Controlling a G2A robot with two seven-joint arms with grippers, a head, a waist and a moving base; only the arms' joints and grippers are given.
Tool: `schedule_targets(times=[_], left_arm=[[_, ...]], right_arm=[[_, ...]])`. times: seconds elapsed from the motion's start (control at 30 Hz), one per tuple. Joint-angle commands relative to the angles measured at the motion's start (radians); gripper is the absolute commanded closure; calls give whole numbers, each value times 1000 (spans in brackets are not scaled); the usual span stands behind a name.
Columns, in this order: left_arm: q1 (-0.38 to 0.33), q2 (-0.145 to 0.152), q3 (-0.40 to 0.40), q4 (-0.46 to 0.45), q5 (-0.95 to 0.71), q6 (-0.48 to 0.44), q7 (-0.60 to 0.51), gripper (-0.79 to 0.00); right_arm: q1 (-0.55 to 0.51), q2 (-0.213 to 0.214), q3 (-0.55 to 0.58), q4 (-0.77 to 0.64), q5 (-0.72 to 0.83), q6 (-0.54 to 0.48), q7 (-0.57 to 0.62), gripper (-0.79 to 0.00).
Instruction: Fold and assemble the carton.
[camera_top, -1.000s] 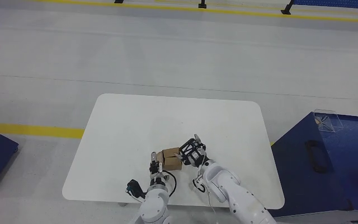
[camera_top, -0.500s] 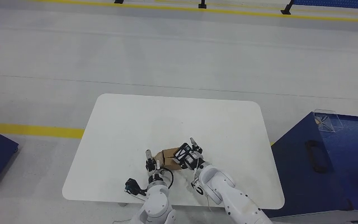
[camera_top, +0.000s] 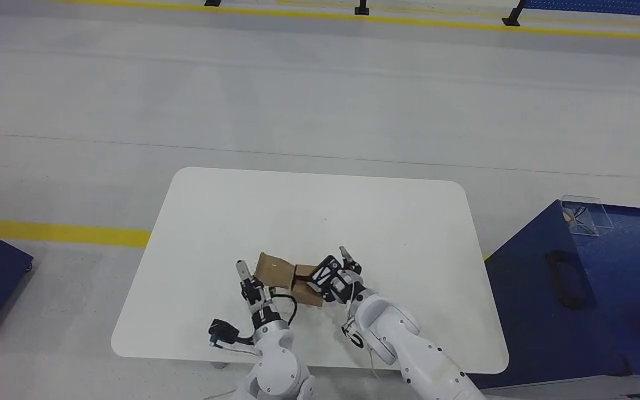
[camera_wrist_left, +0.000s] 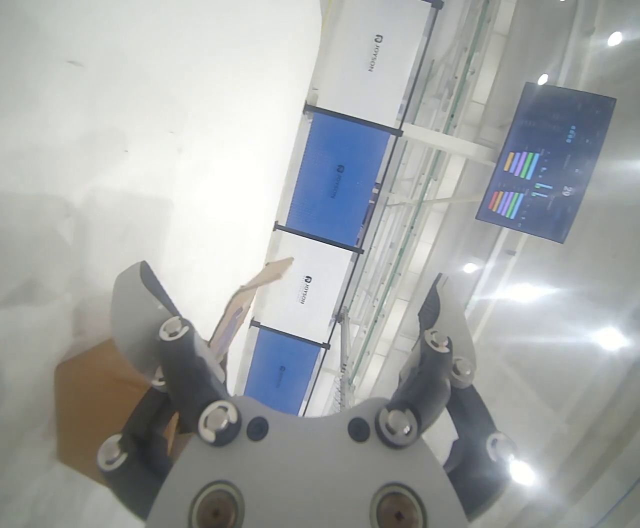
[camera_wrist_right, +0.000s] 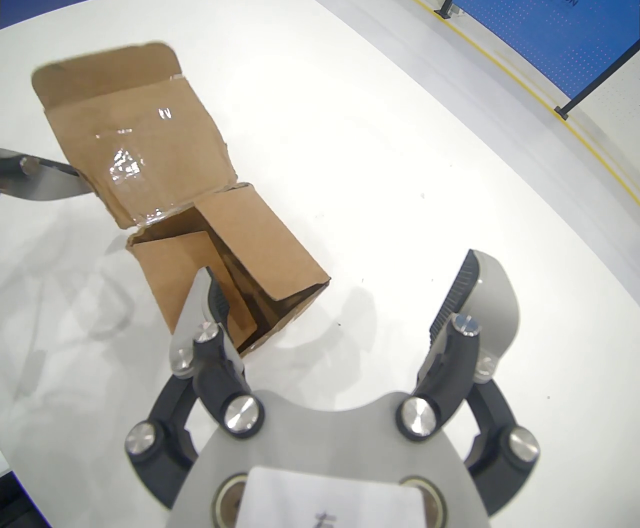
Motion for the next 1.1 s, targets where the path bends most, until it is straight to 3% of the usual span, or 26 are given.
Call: schedule_targets(times=[0.0, 0.33, 0.63, 0.83, 0.93, 1.07], left_arm=[[8, -1, -1, -7, 31, -29, -18, -785], [19, -9, 23, 3, 127, 2, -154, -785], [32, -17, 37, -14, 151, 75, -242, -785], [67, -18, 17, -90, 224, 46, -201, -785], [52, -20, -20, -96, 190, 98, -199, -785], [-4, -27, -35, -41, 181, 240, -215, -785]], right_arm=[[-3, 0, 5, -2, -3, -3, -1, -785], [-27, 9, 78, -37, 16, -41, 9, -785], [-83, 45, 248, -101, 34, -115, 67, -785], [-100, 58, 341, -119, 113, -155, 95, -785], [-71, 48, 306, -66, 129, -150, 111, -785], [-12, 25, 230, 23, 146, -115, 101, -785]])
